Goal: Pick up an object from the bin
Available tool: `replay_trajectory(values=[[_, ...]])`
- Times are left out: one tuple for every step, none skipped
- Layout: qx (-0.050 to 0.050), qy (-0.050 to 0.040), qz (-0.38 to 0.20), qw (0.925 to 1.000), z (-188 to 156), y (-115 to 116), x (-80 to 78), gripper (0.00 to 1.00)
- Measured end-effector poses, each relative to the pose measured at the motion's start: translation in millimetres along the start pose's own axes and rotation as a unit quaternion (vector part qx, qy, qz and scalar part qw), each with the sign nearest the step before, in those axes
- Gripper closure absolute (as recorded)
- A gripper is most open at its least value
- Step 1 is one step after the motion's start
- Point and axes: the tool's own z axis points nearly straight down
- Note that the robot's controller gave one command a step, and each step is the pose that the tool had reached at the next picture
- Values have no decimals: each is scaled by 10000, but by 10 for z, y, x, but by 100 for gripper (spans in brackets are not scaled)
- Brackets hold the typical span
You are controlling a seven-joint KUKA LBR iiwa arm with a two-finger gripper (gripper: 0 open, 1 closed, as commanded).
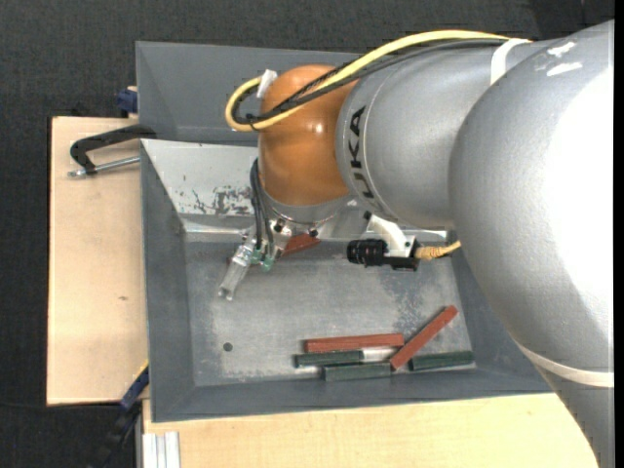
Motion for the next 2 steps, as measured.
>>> replay_trajectory(values=[[50,30,628,9980,354,-19,-102,0],[26,24,-754,9971,454,-283,-529,0]])
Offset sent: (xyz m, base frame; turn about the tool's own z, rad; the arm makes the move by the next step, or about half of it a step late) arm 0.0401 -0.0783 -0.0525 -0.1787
